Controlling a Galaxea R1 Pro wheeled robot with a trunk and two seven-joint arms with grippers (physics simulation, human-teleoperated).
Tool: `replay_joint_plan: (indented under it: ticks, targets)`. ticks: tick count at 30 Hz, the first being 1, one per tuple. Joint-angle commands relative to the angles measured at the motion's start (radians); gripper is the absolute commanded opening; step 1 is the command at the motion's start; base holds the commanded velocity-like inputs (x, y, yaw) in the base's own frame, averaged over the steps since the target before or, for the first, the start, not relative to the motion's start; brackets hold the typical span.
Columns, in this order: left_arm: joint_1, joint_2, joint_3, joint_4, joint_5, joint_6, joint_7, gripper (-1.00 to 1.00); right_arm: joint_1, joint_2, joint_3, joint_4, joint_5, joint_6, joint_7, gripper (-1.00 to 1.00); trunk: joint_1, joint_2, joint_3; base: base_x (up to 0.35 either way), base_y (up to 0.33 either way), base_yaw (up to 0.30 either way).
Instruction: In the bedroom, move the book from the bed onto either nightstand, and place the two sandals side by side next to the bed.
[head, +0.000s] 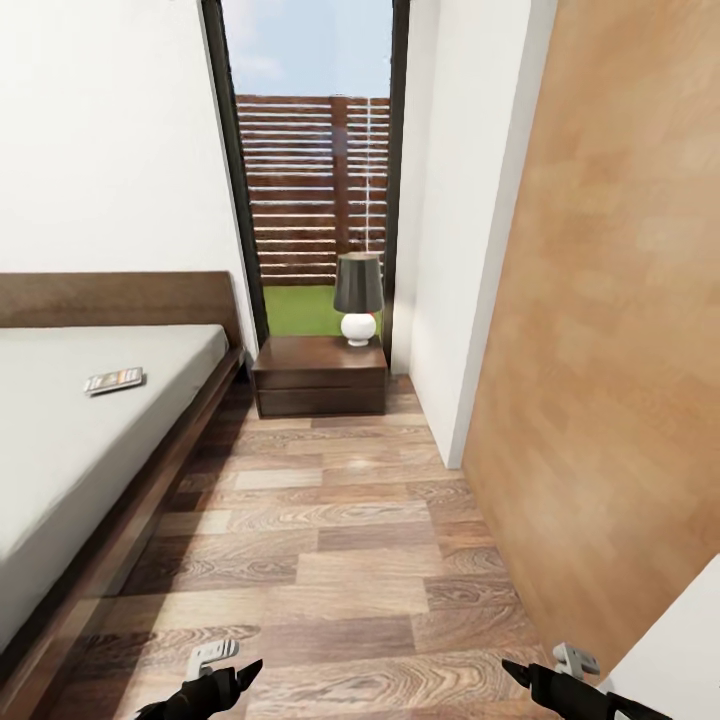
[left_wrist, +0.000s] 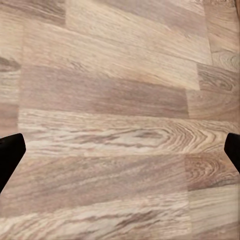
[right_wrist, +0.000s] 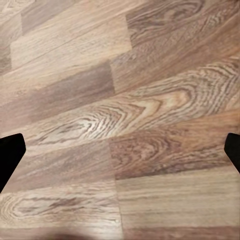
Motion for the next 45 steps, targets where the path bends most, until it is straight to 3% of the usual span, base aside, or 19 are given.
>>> replay_joint_plan:
  ticks: [1, 45]
  targets:
    - [-0.001, 0.0, 0.007, 0.001, -0.011, -0.006, -0.002, 1.0, -0.002, 0.001, 0.009, 0.004, -0.008, -0.003, 0.006, 1.0, -0.004, 0.007, 0.002, 0.0, 0.0, 0.0]
    - [-0.001, 0.0, 0.007, 0.001, -0.011, -0.006, -0.002, 1.0, -0.001, 0.002, 0.009, 0.004, -0.007, -0.003, 0.006, 1.0, -0.173, 0.315, 0.14, 0.0, 0.0, 0.0]
